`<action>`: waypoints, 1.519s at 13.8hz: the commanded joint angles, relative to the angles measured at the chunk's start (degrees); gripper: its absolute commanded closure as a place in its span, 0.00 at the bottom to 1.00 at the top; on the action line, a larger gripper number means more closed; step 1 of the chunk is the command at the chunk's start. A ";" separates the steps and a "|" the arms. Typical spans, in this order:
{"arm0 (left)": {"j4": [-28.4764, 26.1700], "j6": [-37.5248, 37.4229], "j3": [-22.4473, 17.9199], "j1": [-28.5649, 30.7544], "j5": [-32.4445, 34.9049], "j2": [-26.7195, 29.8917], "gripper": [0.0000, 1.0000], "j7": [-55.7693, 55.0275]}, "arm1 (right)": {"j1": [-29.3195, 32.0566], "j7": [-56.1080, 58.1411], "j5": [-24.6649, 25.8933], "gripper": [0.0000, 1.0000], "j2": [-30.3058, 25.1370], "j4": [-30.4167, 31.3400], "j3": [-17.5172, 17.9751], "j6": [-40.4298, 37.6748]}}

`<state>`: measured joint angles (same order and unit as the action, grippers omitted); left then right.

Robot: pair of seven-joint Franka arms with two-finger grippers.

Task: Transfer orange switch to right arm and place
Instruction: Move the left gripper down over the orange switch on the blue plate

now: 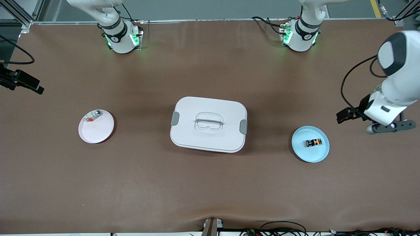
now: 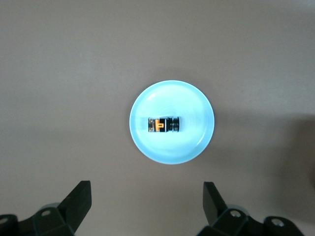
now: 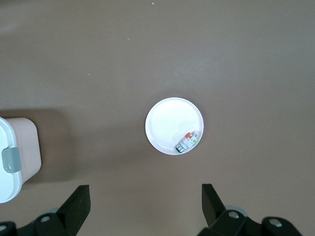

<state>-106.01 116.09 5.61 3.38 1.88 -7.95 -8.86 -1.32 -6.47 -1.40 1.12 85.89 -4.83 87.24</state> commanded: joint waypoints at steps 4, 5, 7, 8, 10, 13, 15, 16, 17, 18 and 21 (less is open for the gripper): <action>-1.83 4.66 0.19 0.40 0.93 -4.16 0.00 0.59 | -0.52 -0.21 -0.01 0.00 0.38 -1.26 -0.36 -0.66; -1.83 5.19 0.19 0.49 0.93 -4.96 0.00 0.59 | -0.52 -0.21 -0.01 0.00 0.38 -1.26 -0.36 -0.75; -1.83 6.68 0.19 0.57 1.63 -6.89 0.00 0.68 | -0.61 -0.21 -0.01 0.00 0.38 -1.26 -0.36 -0.66; -1.83 7.47 0.19 0.57 2.59 -7.77 0.00 0.68 | -0.52 -0.21 -0.01 0.00 0.38 -1.26 -0.36 -0.66; -1.75 9.23 0.19 0.57 3.22 -9.35 0.00 0.68 | -0.52 -0.21 -0.01 0.00 0.38 -1.26 -0.36 -0.66; -1.75 11.16 0.19 0.57 3.22 -11.29 0.00 0.59 | -0.52 -0.21 -0.01 0.00 0.38 -1.26 -0.36 -0.66; -1.75 11.96 0.19 0.57 3.22 -12.26 0.00 0.59 | -0.52 -0.21 -0.01 0.00 0.38 -1.26 -0.36 -0.75; -1.75 12.05 0.19 0.57 3.22 -12.61 0.00 0.59 | -0.52 -0.21 -0.01 0.00 0.38 -1.26 -0.36 -0.75; -1.66 12.22 0.19 0.57 3.22 -12.96 0.00 0.59 | -0.52 -0.21 -0.01 0.00 0.38 -1.26 -0.36 -0.66; -1.75 13.01 0.19 0.57 3.22 -13.57 0.00 0.68 | -0.52 -0.21 -0.01 0.00 0.38 -1.26 -0.36 -0.66; -1.75 13.98 0.19 0.84 3.22 -15.42 0.00 0.59 | -0.61 -0.21 -0.01 0.00 0.38 -1.26 -0.36 -0.66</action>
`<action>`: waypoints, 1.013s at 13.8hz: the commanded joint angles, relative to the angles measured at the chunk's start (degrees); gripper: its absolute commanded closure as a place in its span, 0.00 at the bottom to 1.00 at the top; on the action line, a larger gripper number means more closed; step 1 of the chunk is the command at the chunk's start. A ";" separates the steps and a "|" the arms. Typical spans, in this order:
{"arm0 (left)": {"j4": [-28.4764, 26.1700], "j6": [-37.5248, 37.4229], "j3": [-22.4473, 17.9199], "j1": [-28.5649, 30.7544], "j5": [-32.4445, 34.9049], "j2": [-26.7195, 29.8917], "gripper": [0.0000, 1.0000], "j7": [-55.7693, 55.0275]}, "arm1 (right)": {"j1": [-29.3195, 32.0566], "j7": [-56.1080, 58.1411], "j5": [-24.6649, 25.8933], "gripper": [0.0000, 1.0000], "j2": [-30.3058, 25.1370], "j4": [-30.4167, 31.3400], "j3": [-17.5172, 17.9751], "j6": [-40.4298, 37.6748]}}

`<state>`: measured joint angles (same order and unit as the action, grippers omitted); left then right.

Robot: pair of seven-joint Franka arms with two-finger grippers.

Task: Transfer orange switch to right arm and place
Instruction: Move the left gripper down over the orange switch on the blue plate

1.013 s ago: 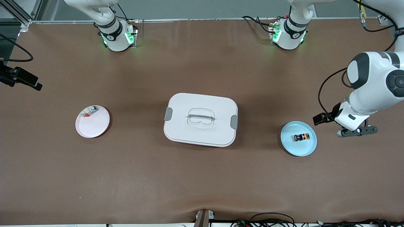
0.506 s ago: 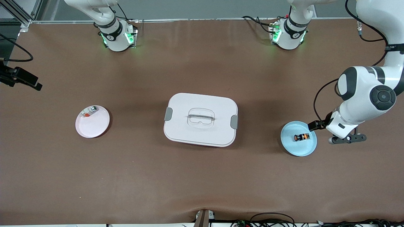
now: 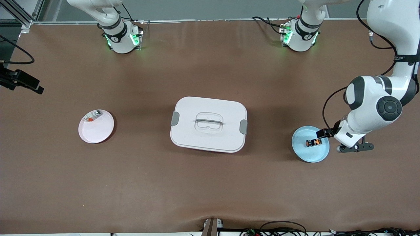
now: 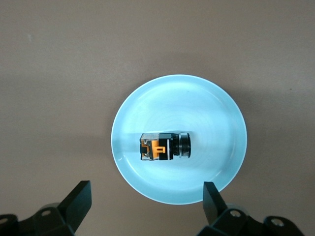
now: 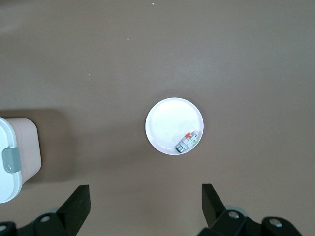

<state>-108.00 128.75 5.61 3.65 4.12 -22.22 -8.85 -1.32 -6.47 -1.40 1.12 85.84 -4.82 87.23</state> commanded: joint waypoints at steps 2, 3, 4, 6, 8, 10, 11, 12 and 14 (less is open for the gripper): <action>0.59 2.82 0.28 0.57 0.98 -2.64 0.00 0.59 | -0.43 -0.21 -0.01 0.00 0.38 -1.20 -0.36 -0.75; 0.68 4.04 0.28 0.57 0.89 -3.69 0.00 0.50 | -0.35 -0.12 -0.01 0.00 0.38 -1.20 -0.36 -0.75; 0.68 5.54 0.28 0.57 0.89 -4.57 0.00 0.33 | -0.35 -0.21 0.08 0.00 0.38 -1.20 -0.36 -0.75; 0.68 7.39 0.46 0.48 0.36 -6.07 0.00 0.15 | -0.26 -0.21 0.08 0.00 0.38 -1.29 -0.36 -0.75; 0.68 9.32 0.46 0.13 0.19 -7.56 0.00 -0.29 | -0.43 -0.21 -0.01 0.00 0.38 -1.29 -0.36 -0.66; 0.68 10.47 0.55 0.04 0.18 -8.71 0.00 -0.46 | -0.61 -0.30 -0.01 0.00 0.38 -1.29 -0.36 -0.66; 0.51 10.47 0.46 0.04 0.18 -8.89 0.00 -0.46 | -0.61 -0.30 -0.01 0.00 0.38 -1.29 -0.36 -0.66; 0.51 10.47 0.46 0.13 0.18 -9.32 0.00 -0.38 | -0.52 -0.21 0.08 0.00 0.38 -1.29 -0.36 -0.66; 0.42 10.47 0.46 0.04 0.18 -10.29 0.00 -0.38 | -0.35 -0.21 -0.01 0.00 0.38 -1.29 -0.36 -0.66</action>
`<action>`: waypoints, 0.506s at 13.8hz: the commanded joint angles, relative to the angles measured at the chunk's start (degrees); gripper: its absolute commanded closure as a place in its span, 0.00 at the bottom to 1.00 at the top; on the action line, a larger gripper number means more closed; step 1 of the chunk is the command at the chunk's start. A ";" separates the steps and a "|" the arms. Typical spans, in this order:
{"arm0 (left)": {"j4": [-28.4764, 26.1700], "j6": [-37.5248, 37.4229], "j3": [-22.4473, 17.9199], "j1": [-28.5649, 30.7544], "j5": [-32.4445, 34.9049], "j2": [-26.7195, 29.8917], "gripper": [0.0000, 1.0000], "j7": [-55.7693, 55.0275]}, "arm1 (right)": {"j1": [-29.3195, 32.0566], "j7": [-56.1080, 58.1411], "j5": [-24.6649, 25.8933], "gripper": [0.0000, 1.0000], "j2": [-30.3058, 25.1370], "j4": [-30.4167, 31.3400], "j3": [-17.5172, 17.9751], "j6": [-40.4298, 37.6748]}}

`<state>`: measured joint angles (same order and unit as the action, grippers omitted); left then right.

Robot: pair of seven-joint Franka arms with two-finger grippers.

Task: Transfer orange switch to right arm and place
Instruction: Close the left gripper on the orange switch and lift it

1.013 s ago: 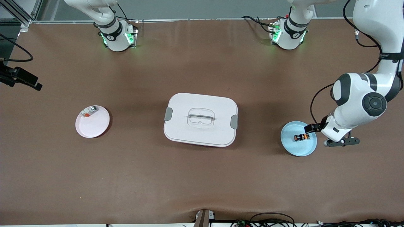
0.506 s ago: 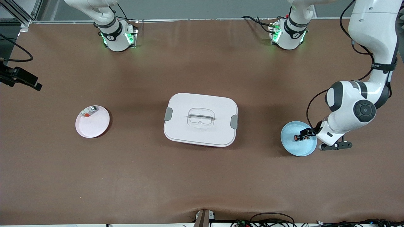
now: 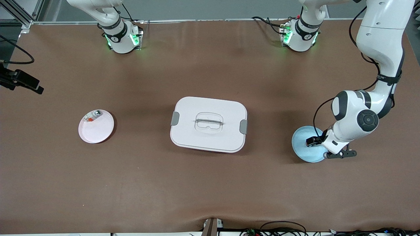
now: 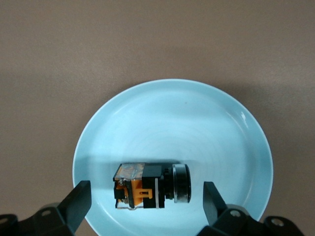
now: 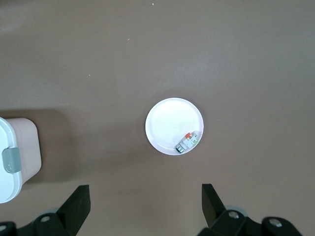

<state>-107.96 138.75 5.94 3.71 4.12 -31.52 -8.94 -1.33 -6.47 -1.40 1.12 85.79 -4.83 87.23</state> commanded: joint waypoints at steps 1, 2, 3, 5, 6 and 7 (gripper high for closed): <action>0.38 0.55 0.12 -0.02 0.18 -1.26 0.00 -0.29 | -0.34 -0.21 -0.01 0.00 0.38 -1.24 -0.35 -0.75; 0.38 0.56 0.12 -0.02 0.18 -1.87 0.00 -0.29 | -0.34 -0.21 -0.01 0.00 0.38 -1.24 -0.35 -0.75; 0.38 0.90 0.12 -0.02 0.36 -2.31 0.00 -0.29 | -0.34 -0.21 -0.01 0.00 0.38 -1.24 -0.35 -0.75; 0.47 2.22 0.12 -0.11 0.36 -3.28 0.00 -0.29 | -0.34 -0.21 -0.01 0.00 0.38 -1.24 -0.35 -0.75; 0.47 2.49 0.12 -0.11 0.36 -3.46 0.04 -0.29 | -0.43 -0.21 -0.01 0.00 0.38 -1.24 -0.35 -0.75; 0.47 2.49 0.12 -0.02 0.36 -3.55 0.08 -0.29 | -0.43 -0.21 -0.01 0.00 0.38 -1.24 -0.35 -0.75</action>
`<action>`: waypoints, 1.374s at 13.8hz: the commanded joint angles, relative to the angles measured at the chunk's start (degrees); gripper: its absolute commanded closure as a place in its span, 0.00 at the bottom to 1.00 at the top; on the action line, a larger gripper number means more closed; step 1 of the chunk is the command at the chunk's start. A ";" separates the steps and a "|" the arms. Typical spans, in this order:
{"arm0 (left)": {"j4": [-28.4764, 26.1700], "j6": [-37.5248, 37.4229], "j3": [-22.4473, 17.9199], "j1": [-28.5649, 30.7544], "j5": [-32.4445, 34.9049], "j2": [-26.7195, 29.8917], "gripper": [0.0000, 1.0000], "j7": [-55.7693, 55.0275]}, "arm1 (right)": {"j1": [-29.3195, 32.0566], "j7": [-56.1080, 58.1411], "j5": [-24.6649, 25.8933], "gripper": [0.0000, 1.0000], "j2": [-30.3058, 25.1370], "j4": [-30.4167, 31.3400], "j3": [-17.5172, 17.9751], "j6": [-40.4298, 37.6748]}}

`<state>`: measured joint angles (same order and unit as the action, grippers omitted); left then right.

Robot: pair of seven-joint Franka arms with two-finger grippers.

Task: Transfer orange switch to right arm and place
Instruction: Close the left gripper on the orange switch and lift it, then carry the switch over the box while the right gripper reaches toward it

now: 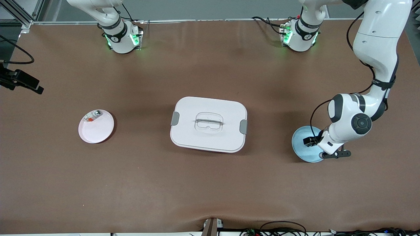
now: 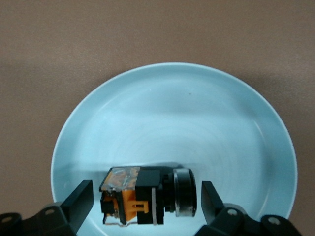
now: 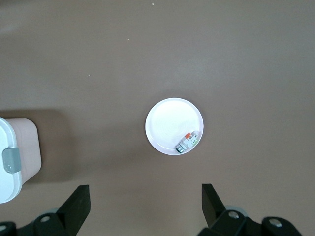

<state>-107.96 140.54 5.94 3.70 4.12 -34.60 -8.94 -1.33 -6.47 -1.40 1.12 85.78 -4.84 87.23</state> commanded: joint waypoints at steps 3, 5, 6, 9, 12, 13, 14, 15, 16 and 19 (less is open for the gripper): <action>0.38 0.62 0.21 0.17 0.36 -0.30 0.60 -0.46 | -0.43 -0.21 -0.01 0.00 0.38 -1.23 -0.35 -0.84; 0.29 -0.35 0.56 0.08 0.36 1.10 0.99 -0.64 | -0.43 -0.21 -0.01 0.00 0.38 -1.23 -0.35 -0.84; 0.38 -1.40 0.65 -0.10 0.36 2.07 1.00 -1.25 | -0.34 -0.21 -0.01 0.00 0.38 -1.23 -0.35 -0.84; 0.64 -4.91 2.31 0.08 0.27 5.67 1.00 -2.22 | -0.43 -0.82 -0.01 0.00 0.29 -1.23 -0.35 -0.92; 1.08 -11.40 4.68 0.25 -1.39 10.15 1.00 -4.58 | -0.43 -0.82 -0.10 0.00 0.29 -1.23 -0.35 -1.01; 1.52 -13.17 5.65 0.34 -3.23 11.12 1.00 -5.90 | -0.43 -0.74 -0.10 0.00 0.29 -1.23 -0.35 -1.01; 2.48 -15.01 6.61 0.25 -5.25 11.91 1.00 -7.13 | -0.43 -0.83 -0.10 0.00 0.29 -1.23 -0.35 -1.01; 3.62 -17.38 8.02 0.25 -7.27 12.18 1.00 -8.71 | -0.52 -0.57 -0.01 0.00 0.20 -1.23 -0.26 -1.01; 4.85 -19.93 9.16 0.25 -8.42 12.53 1.00 -10.90 | -0.43 -0.30 -0.10 0.00 0.20 -1.32 -0.26 -1.01; 8.28 -26.00 13.55 0.25 -9.40 12.89 1.00 -21.78 | -2.09 0.75 2.00 0.00 0.11 -1.49 0.27 -1.01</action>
<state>-102.03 118.32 17.12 3.65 -4.23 -21.97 -25.25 -1.50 -6.13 -1.13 1.11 85.46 -4.62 87.09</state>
